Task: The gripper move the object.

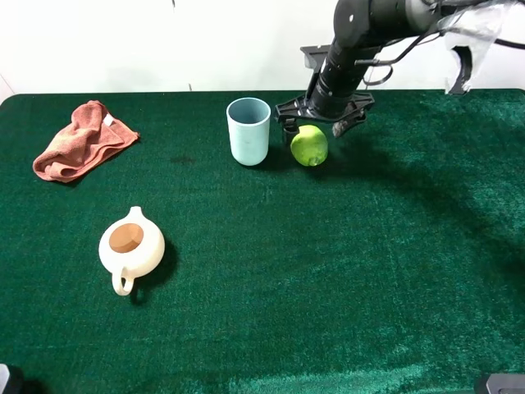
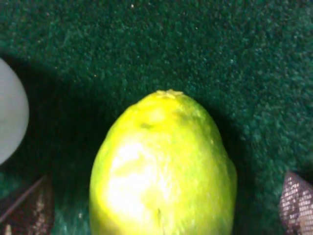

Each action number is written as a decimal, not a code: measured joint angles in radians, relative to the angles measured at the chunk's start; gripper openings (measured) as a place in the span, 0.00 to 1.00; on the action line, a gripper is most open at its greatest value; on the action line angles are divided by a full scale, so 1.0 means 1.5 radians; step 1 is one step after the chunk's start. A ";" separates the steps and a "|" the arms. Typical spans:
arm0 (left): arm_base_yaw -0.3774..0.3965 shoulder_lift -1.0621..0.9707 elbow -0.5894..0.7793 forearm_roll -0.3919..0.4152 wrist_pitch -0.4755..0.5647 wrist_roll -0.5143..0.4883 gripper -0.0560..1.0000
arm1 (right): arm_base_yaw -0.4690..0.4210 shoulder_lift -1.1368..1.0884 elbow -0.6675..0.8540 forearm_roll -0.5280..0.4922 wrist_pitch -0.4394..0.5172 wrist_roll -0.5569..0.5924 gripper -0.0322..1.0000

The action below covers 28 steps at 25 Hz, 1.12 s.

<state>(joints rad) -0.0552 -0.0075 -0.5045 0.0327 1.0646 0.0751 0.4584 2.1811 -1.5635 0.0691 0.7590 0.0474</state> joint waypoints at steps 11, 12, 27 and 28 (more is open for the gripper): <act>0.000 0.000 0.000 0.000 0.000 0.000 0.93 | 0.000 -0.091 -0.002 -0.039 0.138 0.007 0.70; 0.000 0.000 0.000 0.000 0.000 0.000 0.93 | 0.000 -0.106 -0.002 -0.040 0.157 0.007 0.70; 0.000 0.000 0.000 0.000 0.000 0.000 0.93 | 0.000 -0.364 0.074 -0.024 0.301 0.012 0.70; 0.000 0.000 0.000 0.000 0.000 0.000 0.93 | 0.000 -0.389 0.092 -0.020 0.301 0.013 0.70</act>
<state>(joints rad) -0.0552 -0.0075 -0.5045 0.0327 1.0646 0.0751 0.4584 1.5971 -1.4254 0.0398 1.2105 0.0675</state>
